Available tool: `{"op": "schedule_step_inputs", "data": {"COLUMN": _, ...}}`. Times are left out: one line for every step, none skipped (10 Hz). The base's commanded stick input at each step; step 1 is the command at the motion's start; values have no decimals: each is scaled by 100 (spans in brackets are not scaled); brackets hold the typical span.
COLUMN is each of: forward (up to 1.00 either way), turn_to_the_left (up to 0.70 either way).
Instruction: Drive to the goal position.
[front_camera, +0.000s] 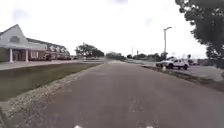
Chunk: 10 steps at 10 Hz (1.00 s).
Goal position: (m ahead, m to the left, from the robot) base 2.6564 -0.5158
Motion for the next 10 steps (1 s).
{"op": "schedule_step_inputs", "data": {"forward": 70, "turn_to_the_left": 0}}
{"op": "schedule_step_inputs", "data": {"forward": 70, "turn_to_the_left": 8}}
{"op": "schedule_step_inputs", "data": {"forward": 70, "turn_to_the_left": 21}}
{"op": "schedule_step_inputs", "data": {"forward": 70, "turn_to_the_left": 35}}
{"op": "schedule_step_inputs", "data": {"forward": 70, "turn_to_the_left": 22}}
{"op": "schedule_step_inputs", "data": {"forward": 70, "turn_to_the_left": 9}}
{"op": "schedule_step_inputs", "data": {"forward": 70, "turn_to_the_left": 0}}
{"op": "schedule_step_inputs", "data": {"forward": 70, "turn_to_the_left": 0}}
{"op": "schedule_step_inputs", "data": {"forward": 70, "turn_to_the_left": 0}}
{"op": "schedule_step_inputs", "data": {"forward": 70, "turn_to_the_left": 0}}
